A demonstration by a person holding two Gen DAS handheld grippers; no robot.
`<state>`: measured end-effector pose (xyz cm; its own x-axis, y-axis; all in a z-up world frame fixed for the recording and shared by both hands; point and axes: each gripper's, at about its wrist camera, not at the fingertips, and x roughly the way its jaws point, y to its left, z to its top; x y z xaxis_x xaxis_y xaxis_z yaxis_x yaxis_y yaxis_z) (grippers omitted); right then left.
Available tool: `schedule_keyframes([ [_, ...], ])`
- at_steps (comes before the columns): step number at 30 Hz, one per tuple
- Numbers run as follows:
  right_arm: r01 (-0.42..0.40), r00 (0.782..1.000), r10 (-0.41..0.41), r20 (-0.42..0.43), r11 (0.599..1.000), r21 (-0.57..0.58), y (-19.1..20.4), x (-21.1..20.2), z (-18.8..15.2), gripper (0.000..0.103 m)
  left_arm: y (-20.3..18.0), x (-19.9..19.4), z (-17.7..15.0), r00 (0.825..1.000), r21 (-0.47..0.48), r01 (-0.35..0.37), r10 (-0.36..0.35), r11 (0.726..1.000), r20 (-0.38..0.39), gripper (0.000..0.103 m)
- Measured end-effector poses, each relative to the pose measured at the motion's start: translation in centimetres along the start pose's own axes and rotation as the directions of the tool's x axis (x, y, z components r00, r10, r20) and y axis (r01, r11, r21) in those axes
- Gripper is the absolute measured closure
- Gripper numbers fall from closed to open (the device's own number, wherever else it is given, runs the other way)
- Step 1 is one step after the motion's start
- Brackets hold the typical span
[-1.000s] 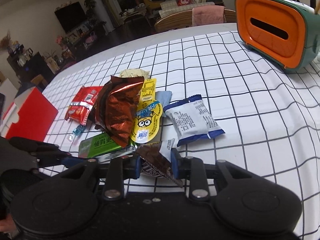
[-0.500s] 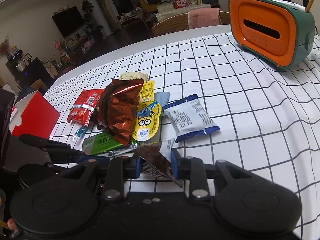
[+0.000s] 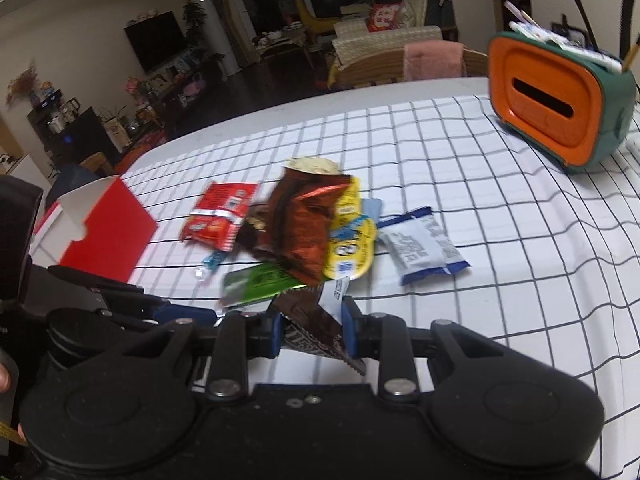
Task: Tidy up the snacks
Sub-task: 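Carry both chocolates with both grippers over the open red box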
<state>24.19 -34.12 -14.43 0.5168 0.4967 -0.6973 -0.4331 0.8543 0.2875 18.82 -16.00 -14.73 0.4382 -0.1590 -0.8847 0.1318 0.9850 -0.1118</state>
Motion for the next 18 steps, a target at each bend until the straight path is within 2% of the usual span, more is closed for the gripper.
schedule_keyframes([
  [4, -0.016, 1.000, 0.016, 0.015, 1.000, -0.026, 2.4, -1.0, 0.2, 0.076, 1.8, -2.2, -0.7, 1.000, -0.034, -0.013, 0.013, 0.999, 0.008, 0.068],
  [18, -0.099, 0.993, 0.109, 0.055, 0.983, -0.157, 13.7, -2.2, 2.4, 0.076, 10.0, -11.8, -3.0, 0.992, -0.119, -0.046, 0.060, 0.992, 0.112, 0.068],
])
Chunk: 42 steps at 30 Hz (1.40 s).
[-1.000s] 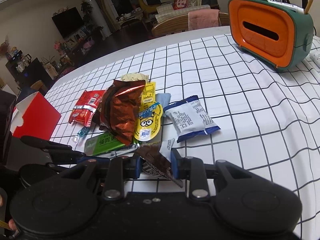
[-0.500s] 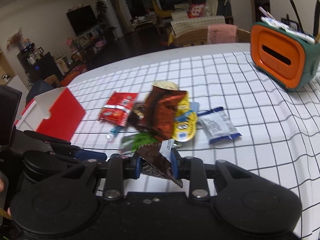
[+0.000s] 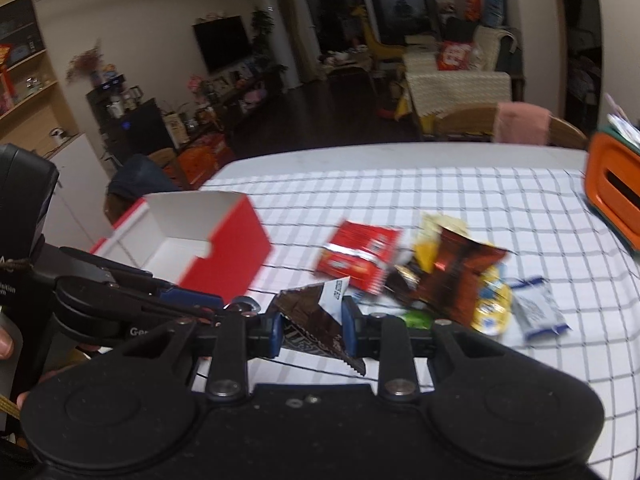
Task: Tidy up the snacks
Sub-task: 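Carry both chocolates with both grippers over the open red box, then open both grippers to drop the chocolates into the box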
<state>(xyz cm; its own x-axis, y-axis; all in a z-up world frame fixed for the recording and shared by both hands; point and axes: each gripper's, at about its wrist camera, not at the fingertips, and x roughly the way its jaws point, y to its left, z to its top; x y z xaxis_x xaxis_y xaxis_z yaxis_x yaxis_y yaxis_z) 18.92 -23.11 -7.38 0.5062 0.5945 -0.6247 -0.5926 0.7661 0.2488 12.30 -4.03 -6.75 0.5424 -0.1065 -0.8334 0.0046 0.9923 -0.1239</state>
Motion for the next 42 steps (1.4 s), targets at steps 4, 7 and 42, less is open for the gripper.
schedule_keyframes([
  [4, -0.026, 1.000, 0.026, 0.000, 0.999, -0.037, 3.2, 1.1, 1.3, 0.076, 3.2, -1.6, 0.2, 0.999, -0.025, -0.033, 0.033, 0.999, 0.011, 0.068],
  [7, -0.041, 0.999, 0.041, -0.002, 0.997, -0.068, 5.7, 2.3, 2.2, 0.076, 5.9, -2.8, 0.3, 0.998, -0.047, -0.051, 0.053, 0.998, 0.030, 0.068],
  [42, -0.024, 0.961, -0.028, -0.276, 0.983, -0.184, 20.3, 22.7, 4.1, 0.076, 27.6, 0.0, -1.2, 0.973, -0.086, -0.217, 0.208, 0.972, -0.098, 0.067],
])
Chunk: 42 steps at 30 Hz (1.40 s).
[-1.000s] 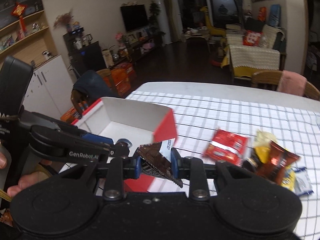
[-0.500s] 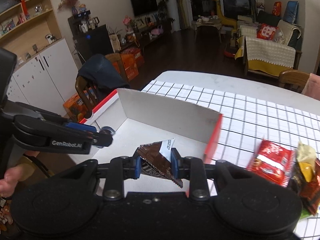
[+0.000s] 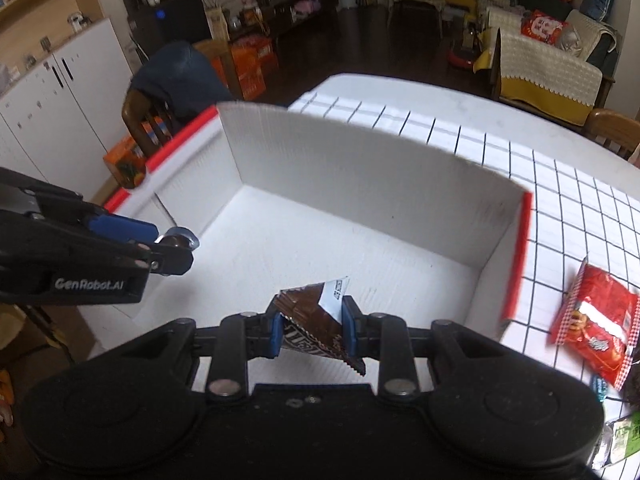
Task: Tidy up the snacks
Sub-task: 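Open both grippers to drop the chocolates into the box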
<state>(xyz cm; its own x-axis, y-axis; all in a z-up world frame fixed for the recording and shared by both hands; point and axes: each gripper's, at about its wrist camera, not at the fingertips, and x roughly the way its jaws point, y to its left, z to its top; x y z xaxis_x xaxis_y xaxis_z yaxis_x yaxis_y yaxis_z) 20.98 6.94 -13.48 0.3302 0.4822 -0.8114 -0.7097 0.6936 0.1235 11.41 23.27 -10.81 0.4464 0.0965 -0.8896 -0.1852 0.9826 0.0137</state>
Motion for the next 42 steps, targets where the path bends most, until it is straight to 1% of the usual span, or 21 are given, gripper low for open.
schedule_keyframes([
  [8, 0.015, 0.998, -0.016, -0.057, 1.000, -0.018, 0.9, 1.7, -0.5, 0.076, -0.6, 2.1, -0.6, 0.998, 0.051, -0.002, 0.005, 0.999, -0.057, 0.067],
  [13, 0.013, 0.996, -0.016, -0.090, 1.000, -0.026, 1.0, 2.4, -0.6, 0.076, -0.8, 3.1, -0.9, 0.996, 0.062, -0.004, 0.010, 0.998, -0.087, 0.067],
  [17, 0.028, 0.996, -0.030, -0.089, 0.999, -0.025, 1.2, 2.5, -0.6, 0.073, -0.9, 3.4, -1.0, 0.996, 0.068, 0.001, 0.005, 0.998, -0.094, 0.066],
  [21, 0.029, 0.996, -0.032, -0.079, 0.999, -0.033, 1.3, 2.0, -0.7, 0.070, -0.7, 3.2, -1.1, 0.995, 0.046, 0.020, -0.015, 0.999, -0.095, 0.066],
  [27, 0.014, 1.000, -0.015, -0.027, 1.000, -0.007, 1.2, -0.1, -0.7, 0.064, -0.6, 1.7, -1.2, 0.998, 0.038, 0.035, -0.033, 0.999, -0.057, 0.055],
  [29, 0.007, 1.000, -0.007, -0.004, 1.000, 0.007, 1.0, -1.2, -0.8, 0.062, -0.7, 0.8, -1.2, 0.999, 0.038, 0.038, -0.036, 0.999, -0.036, 0.050],
  [34, -0.002, 0.999, 0.000, 0.049, 0.999, 0.037, 0.8, -3.8, -0.9, 0.057, -1.4, -1.7, -1.2, 0.998, 0.043, 0.054, -0.055, 0.998, 0.021, 0.048],
  [37, -0.007, 0.996, 0.002, 0.085, 0.999, 0.053, 0.8, -5.6, -1.1, 0.053, -1.9, -3.3, -1.3, 0.996, 0.056, 0.065, -0.069, 0.996, 0.063, 0.039],
  [38, -0.008, 0.995, 0.002, 0.098, 0.998, 0.060, 0.7, -6.2, -1.2, 0.052, -2.1, -3.8, -1.3, 0.994, 0.060, 0.070, -0.075, 0.996, 0.078, 0.039],
  [40, -0.011, 0.993, 0.001, 0.121, 0.997, 0.077, 0.5, -7.4, -1.5, 0.047, -2.4, -4.8, -1.2, 0.990, 0.068, 0.090, -0.096, 0.994, 0.101, 0.038],
  [41, -0.011, 0.991, 0.000, 0.132, 0.996, 0.087, 0.4, -8.0, -1.7, 0.044, -2.6, -5.3, -1.2, 0.988, 0.070, 0.100, -0.107, 0.993, 0.111, 0.036],
  [42, -0.010, 0.990, -0.004, 0.142, 0.995, 0.096, 0.2, -8.6, -1.9, 0.040, -2.8, -5.8, -1.2, 0.986, 0.075, 0.106, -0.115, 0.992, 0.122, 0.034],
])
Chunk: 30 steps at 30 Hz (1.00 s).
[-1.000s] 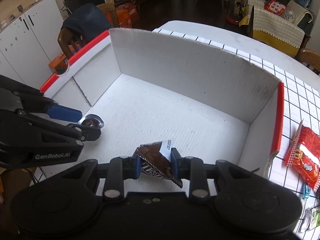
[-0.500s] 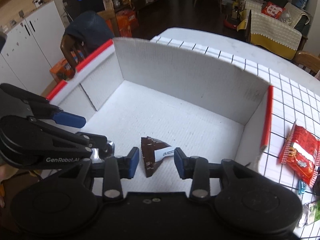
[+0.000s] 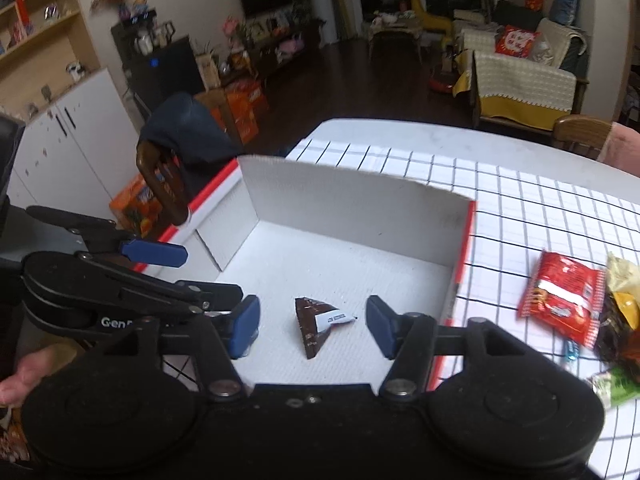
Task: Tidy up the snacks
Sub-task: 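Open both grippers to drop the chocolates into the box, then move both tools back over the snack pile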
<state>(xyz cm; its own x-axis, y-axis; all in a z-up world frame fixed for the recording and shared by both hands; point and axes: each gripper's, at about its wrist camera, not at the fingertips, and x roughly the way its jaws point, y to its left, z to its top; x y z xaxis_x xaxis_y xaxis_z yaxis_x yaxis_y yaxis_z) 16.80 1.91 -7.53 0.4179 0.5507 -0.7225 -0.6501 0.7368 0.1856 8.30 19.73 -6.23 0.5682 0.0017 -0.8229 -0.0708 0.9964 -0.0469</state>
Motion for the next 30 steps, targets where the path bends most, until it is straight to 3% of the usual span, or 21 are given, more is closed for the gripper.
schedule_keyframes([
  [9, 0.059, 0.993, -0.064, 0.096, 0.996, 0.061, -2.0, -5.2, -1.3, 0.025, -4.0, -2.8, 0.4, 0.994, 0.069, 0.062, -0.068, 0.996, 0.087, 0.025],
  [19, 0.118, 0.977, -0.136, 0.163, 0.986, 0.116, -7.5, -9.8, -3.5, 0.004, -10.9, -3.3, 1.1, 0.984, 0.130, 0.090, -0.108, 0.987, 0.140, 0.018],
  [30, 0.152, 0.972, -0.174, 0.154, 0.977, 0.147, -15.7, -12.5, -6.2, 0.000, -19.0, 0.1, 2.6, 0.984, 0.134, 0.139, -0.152, 0.981, 0.093, 0.015],
])
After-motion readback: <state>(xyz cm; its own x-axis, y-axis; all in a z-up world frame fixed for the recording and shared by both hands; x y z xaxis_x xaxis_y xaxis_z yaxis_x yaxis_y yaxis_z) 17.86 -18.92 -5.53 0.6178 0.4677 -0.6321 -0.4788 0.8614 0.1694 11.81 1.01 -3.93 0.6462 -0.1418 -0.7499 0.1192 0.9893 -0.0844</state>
